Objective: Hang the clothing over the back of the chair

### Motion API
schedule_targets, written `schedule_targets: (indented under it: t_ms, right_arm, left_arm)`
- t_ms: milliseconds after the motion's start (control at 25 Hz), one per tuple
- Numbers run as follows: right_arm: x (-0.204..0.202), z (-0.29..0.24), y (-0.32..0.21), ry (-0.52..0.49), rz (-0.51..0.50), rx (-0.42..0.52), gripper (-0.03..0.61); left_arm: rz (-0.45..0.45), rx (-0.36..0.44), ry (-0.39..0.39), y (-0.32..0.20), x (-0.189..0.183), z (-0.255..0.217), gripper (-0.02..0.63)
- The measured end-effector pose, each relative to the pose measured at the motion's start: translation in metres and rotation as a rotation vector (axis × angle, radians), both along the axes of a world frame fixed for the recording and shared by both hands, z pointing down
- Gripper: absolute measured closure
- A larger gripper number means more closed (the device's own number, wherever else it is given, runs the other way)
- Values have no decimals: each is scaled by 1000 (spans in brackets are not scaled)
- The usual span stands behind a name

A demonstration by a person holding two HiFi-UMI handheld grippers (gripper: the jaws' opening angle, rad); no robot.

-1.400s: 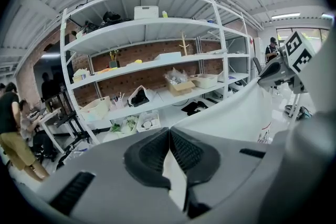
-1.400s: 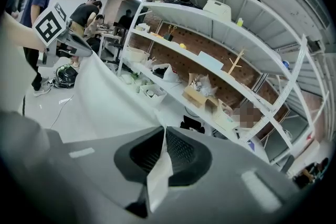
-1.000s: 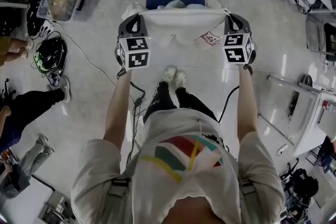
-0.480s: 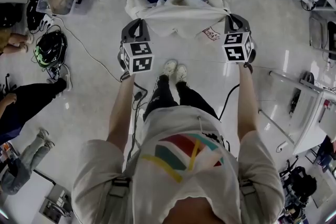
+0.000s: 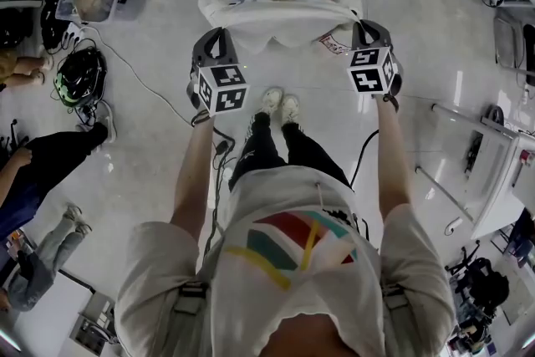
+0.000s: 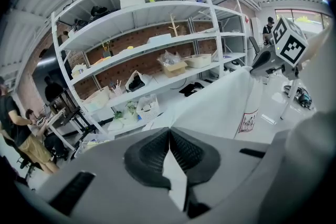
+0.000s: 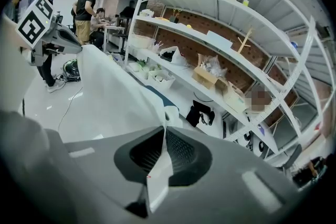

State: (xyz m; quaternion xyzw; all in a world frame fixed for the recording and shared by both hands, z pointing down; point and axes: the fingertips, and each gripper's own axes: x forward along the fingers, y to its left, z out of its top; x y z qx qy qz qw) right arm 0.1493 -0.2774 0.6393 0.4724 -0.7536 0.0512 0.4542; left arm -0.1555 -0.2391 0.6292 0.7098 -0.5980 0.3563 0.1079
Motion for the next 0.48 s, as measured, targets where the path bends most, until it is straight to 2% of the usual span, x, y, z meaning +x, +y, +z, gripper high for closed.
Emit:
schedule_targets:
  t_ms: [280, 480]
  right_arm:
    - [0, 3, 4, -17, 53, 37, 551]
    - [-2, -1, 6, -52, 83, 46, 474]
  left_arm:
    - [-25, -11, 42, 3, 3, 0, 595]
    - [-38, -1, 54, 12, 3, -1, 592]
